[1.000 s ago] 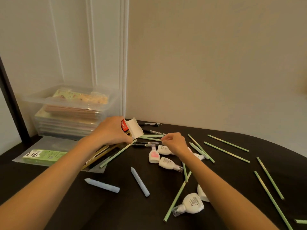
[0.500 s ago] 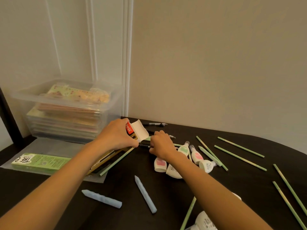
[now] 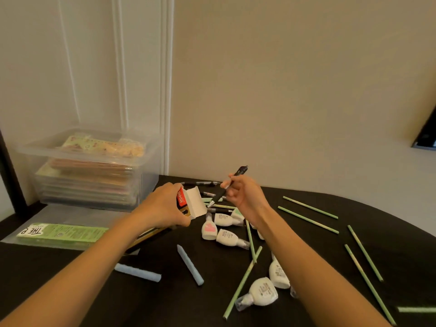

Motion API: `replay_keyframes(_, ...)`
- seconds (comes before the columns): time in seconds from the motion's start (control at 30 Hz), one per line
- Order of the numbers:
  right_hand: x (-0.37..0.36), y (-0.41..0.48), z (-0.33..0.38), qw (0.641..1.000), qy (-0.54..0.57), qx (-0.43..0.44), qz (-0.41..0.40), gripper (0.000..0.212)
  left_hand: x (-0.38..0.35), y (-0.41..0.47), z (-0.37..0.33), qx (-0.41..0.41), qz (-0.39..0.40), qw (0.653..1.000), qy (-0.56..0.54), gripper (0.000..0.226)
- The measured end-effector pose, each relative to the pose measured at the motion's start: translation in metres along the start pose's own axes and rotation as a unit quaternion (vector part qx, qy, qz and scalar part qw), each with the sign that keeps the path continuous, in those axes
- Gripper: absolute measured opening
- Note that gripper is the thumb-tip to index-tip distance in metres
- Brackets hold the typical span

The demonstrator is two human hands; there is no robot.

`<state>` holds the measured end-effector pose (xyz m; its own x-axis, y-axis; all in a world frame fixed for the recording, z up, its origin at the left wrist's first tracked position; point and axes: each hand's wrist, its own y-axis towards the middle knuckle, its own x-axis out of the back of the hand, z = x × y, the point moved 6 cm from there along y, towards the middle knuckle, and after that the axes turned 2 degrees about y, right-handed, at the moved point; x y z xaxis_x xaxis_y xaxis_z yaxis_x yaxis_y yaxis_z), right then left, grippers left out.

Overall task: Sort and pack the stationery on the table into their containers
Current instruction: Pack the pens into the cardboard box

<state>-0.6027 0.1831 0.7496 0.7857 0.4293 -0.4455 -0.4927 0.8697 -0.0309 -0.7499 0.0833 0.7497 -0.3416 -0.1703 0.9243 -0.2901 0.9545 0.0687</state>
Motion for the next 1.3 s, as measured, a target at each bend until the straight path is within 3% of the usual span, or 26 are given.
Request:
replay_keyframes(0.13,0.004,-0.034,0.005,0.999,0.032,0.018,0.002,0.028,-0.01,-0.019,-0.016,-0.036,0.037,0.999,-0.007,0.081)
replay_keyframes(0.43,0.005,-0.083,0.014,0.99,-0.106,0.093,-0.022,0.015,-0.007,-0.047,-0.042,-0.08,0.018,0.996,-0.025,0.09)
replay_keyframes(0.83,-0.006,-0.111,0.01,0.986,-0.149,0.068,0.039,0.004,0.009,-0.064,-0.061,-0.101,-0.025,0.995,0.006,0.093)
replay_keyframes(1.1,0.001,-0.113,0.018,0.992,-0.072,0.091,-0.044,0.006,0.013,-0.067,-0.069,-0.108,-0.033,0.994,-0.008,0.093)
replay_keyframes(1.3,-0.01,-0.117,0.01,0.992,-0.124,0.032,0.019,0.006,0.013,-0.066,-0.071,-0.115,-0.037,0.992,-0.03,0.088)
